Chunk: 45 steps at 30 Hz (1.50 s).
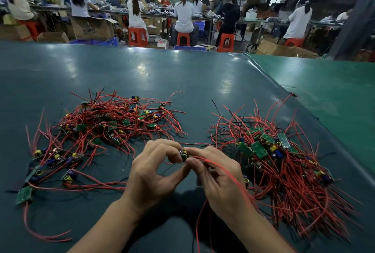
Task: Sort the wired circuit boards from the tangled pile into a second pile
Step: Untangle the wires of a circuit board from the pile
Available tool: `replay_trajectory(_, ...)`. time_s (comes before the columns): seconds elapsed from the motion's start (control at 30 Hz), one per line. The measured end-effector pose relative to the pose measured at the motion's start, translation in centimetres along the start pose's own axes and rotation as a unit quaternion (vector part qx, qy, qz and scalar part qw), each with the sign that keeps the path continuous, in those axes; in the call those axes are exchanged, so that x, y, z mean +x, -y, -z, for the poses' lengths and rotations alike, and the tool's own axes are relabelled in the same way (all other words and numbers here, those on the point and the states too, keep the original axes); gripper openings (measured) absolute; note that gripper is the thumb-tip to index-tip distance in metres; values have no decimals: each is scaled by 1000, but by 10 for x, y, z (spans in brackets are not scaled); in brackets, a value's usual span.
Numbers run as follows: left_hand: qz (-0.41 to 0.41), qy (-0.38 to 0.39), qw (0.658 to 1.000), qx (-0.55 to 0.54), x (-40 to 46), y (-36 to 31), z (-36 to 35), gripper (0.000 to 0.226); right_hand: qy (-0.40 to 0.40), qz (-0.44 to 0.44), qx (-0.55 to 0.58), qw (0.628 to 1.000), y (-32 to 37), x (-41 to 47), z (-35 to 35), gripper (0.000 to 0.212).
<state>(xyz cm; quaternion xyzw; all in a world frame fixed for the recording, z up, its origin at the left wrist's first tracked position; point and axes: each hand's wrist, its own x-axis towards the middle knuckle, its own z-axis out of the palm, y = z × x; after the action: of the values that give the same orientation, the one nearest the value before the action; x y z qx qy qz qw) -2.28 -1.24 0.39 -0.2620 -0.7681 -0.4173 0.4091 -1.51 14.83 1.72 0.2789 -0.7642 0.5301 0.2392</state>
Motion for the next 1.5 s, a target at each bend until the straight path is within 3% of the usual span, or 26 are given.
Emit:
replay_trajectory(0.13, 25, 18, 999, -11, 1, -1, 1, 29, -2, -49, 24, 998, 0, -1, 2, 21)
replay_trajectory(0.23, -15, 36, 998, 41, 2, -1, 3, 27, -19, -94, 42, 994, -2, -1, 3, 17)
replay_trajectory(0.4, -22, 32, 998, 48, 3, -4, 3, 27, -56, -36, -19, 998, -3, 1, 8, 21)
replay_trajectory(0.53, -20, 16, 998, 49, 4, 1, 6, 27, -124, -95, 20, 988, -4, 8, 15, 27)
replay_trajectory(0.77, -35, 1, 998, 60, 4, 4, 10, 26, -264, -152, 154, 940, -2, 19, 31, 29)
replay_trajectory(0.9, 2, -71, 994, 77, 3, 8, 17, 26, -403, -151, 235, 872, -5, 28, 55, 35)
replay_trajectory(0.97, 23, -116, 989, 88, 4, 8, 20, 25, -328, -153, 183, 914, -6, 22, 51, 32)
replay_trajectory(1.03, 18, -125, 989, 81, 6, 7, 20, 23, -115, -167, 140, 969, -4, 9, 30, 32)
replay_trajectory(1.1, -15, -66, 996, 61, 4, 5, 18, 24, 83, -151, 86, 981, -1, -2, 3, 39)
replay_trajectory(1.13, -32, -17, 998, 50, 3, 4, 17, 26, 122, -132, 50, 982, -1, -5, -7, 38)
replay_trajectory(1.27, -58, 94, 993, 42, 3, 3, 14, 31, 101, -125, 36, 986, -3, -6, -17, 32)
replay_trajectory(1.4, -56, 129, 989, 48, 4, 3, 15, 40, 48, -131, 64, 988, -4, -3, -9, 35)
replay_trajectory(1.5, -29, 113, 993, 13, 5, 3, 15, 31, -21, -113, 32, 993, -7, 3, 0, 48)
